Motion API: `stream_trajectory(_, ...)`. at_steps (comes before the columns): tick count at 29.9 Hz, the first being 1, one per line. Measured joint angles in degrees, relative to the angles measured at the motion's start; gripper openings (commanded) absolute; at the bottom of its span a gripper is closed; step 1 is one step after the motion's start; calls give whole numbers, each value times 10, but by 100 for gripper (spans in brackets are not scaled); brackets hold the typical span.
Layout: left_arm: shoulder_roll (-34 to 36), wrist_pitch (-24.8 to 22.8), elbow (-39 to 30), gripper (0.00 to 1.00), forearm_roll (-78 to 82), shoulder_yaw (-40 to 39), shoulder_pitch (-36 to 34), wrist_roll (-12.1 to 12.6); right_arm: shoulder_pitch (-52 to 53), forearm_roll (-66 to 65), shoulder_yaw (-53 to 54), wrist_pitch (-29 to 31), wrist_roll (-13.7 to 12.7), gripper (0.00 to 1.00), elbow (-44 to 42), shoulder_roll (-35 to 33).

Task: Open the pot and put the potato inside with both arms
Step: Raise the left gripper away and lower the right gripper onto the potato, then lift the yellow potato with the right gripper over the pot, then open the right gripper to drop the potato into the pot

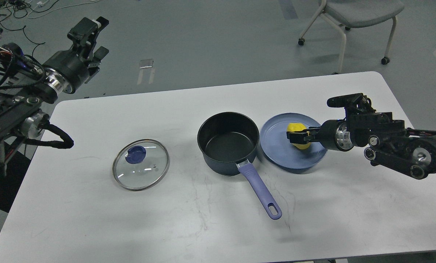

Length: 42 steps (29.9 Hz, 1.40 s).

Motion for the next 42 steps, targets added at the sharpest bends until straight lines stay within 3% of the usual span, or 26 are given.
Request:
stream_trajectory(1, 0, 3, 0, 98, 0, 0, 0, 0, 0, 0, -1, 0, 1, 39, -1, 0)
stream_trajectory(4, -1, 9, 0, 98, 2, 1, 1, 0, 0, 0, -2, -2, 4, 18, -1, 0)
stream_trajectory(7, -2, 11, 0, 98, 2, 1, 1, 0, 0, 0, -2, -3, 7, 7, -1, 0)
stream_trajectory(20, -3, 11, 0, 98, 3, 1, -2, 0, 112, 11, 6, -70, 59, 6, 88, -17)
stream_trajectory(26, -6, 11, 0, 98, 3, 0, -2, -3, 120, 28, -15, -73, 87, 10, 103, 18)
stream_trajectory(28, -6, 11, 0, 98, 3, 0, -2, -4, 115, 33, -31, -74, 95, 17, 104, 30)
stream_trajectory(32, -5, 11, 0, 98, 3, 0, -2, -5, 102, 35, -60, -79, 99, 21, 85, 58)
stream_trajectory(34, -4, 12, 0, 98, 3, -2, -2, -5, 96, 36, -65, -82, 99, 30, 66, 74)
stream_trajectory(35, -4, 12, 0, 98, 3, -3, -2, -5, 94, 36, -65, -84, 99, 49, 56, 84)
stream_trajectory(36, -4, 12, 0, 98, 3, -3, -2, -6, 93, 36, -66, -87, 99, 84, 45, 93)
stream_trajectory(37, -4, 12, 0, 98, 3, -4, -2, -8, 92, 36, -66, -91, 99, 95, 34, 103)
stream_trajectory(42, -4, 15, 0, 98, 4, -5, -2, -23, 92, 61, -58, -121, 95, 99, 7, 134)
